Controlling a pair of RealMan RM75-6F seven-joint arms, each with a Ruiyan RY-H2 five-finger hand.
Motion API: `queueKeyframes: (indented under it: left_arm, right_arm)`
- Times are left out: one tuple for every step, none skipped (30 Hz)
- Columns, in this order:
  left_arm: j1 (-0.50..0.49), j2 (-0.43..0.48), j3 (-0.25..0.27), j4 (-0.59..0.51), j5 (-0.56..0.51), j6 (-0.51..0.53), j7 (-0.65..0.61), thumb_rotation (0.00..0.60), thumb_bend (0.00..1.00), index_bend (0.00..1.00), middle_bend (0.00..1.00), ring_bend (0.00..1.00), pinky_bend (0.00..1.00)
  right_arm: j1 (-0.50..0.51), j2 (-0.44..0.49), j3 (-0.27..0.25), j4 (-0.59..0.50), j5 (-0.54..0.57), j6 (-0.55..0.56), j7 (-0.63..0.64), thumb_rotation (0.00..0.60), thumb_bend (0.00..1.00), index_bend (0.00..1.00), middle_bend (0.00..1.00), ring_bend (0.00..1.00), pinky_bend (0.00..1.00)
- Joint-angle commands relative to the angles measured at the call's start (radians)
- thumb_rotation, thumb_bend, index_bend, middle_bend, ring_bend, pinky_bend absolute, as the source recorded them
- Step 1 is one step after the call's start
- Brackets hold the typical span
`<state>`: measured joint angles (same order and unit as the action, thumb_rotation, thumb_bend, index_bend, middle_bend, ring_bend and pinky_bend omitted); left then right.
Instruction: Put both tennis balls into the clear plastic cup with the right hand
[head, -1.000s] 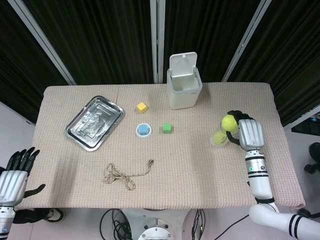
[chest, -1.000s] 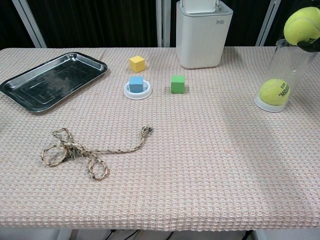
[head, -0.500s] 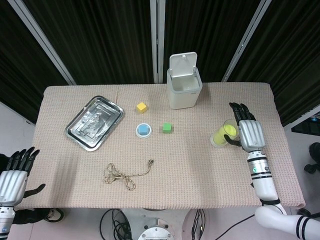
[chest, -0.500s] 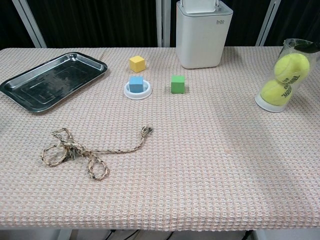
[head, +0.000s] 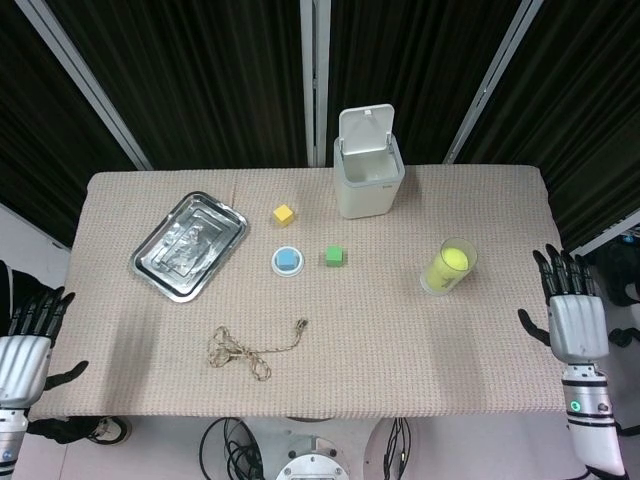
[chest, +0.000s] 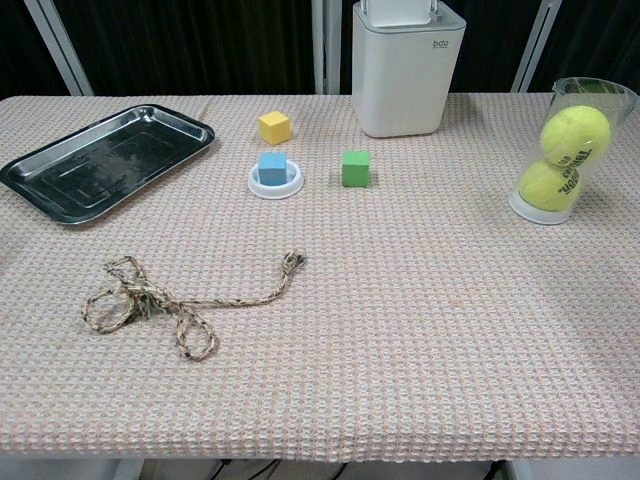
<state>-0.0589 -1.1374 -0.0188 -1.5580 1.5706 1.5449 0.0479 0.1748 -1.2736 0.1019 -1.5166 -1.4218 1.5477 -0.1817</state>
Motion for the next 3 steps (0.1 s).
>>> queueKeyframes:
  left_arm:
    - [-0.003, 0.001, -0.006, -0.001, -0.004, 0.002, 0.001, 0.6, 0.06, 0.05, 0.0, 0.0, 0.02]
    - [-0.003, 0.001, -0.009, -0.003, -0.008, 0.002, 0.001, 0.6, 0.06, 0.05, 0.0, 0.0, 0.02]
    - [-0.004, 0.003, -0.012, -0.006, -0.013, 0.0, 0.0, 0.6, 0.06, 0.05, 0.0, 0.0, 0.02]
  right_arm:
    - [-0.084, -0.041, -0.067, 0.137, -0.013, 0.039, 0.061, 0.6, 0.18, 0.0, 0.0, 0.0, 0.0]
    - [-0.089, -0.047, -0.07, 0.152, -0.011, 0.034, 0.077, 0.6, 0.18, 0.0, 0.0, 0.0, 0.0]
    - [-0.093, -0.053, -0.072, 0.167, -0.009, 0.027, 0.093, 0.6, 0.18, 0.0, 0.0, 0.0, 0.0]
